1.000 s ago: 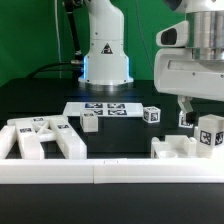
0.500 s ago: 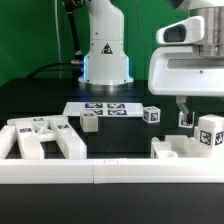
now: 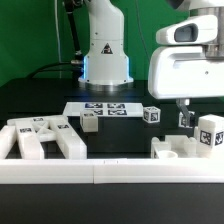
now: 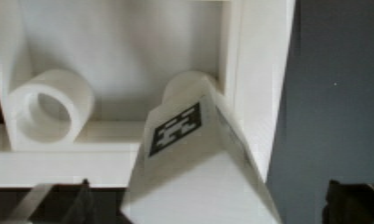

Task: Assemble chair

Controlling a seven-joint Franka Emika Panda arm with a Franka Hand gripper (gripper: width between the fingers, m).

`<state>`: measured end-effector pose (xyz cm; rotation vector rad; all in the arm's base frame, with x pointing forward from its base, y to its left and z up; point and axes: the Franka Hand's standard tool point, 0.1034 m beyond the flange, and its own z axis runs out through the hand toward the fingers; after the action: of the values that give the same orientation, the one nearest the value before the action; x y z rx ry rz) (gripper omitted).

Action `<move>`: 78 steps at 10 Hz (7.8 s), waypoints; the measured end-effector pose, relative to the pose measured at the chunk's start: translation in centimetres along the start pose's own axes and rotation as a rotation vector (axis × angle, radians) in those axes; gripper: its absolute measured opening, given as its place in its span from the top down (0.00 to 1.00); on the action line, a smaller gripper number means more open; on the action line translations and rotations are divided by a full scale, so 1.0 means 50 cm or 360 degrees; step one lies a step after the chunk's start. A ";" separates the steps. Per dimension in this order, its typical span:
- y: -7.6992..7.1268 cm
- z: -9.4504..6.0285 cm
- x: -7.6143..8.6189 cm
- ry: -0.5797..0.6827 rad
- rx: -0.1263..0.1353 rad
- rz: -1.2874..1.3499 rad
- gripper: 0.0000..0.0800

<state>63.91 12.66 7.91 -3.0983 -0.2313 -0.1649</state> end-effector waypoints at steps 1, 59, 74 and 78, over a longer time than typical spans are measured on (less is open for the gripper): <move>0.004 0.000 0.000 -0.0001 -0.0002 -0.0079 0.19; 0.300 -0.008 -0.442 -0.0459 0.0034 -0.0257 0.19; 0.335 0.012 -0.440 -0.1301 -0.0054 -0.0118 0.19; 0.327 0.016 -0.444 -0.1344 -0.0055 -0.0109 0.19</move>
Offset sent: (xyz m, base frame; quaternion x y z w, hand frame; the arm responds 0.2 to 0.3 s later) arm 0.0000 0.0000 0.0000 0.0000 0.0000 0.0000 1.0000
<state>44.62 -6.71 4.37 -2.9794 -0.3414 1.1501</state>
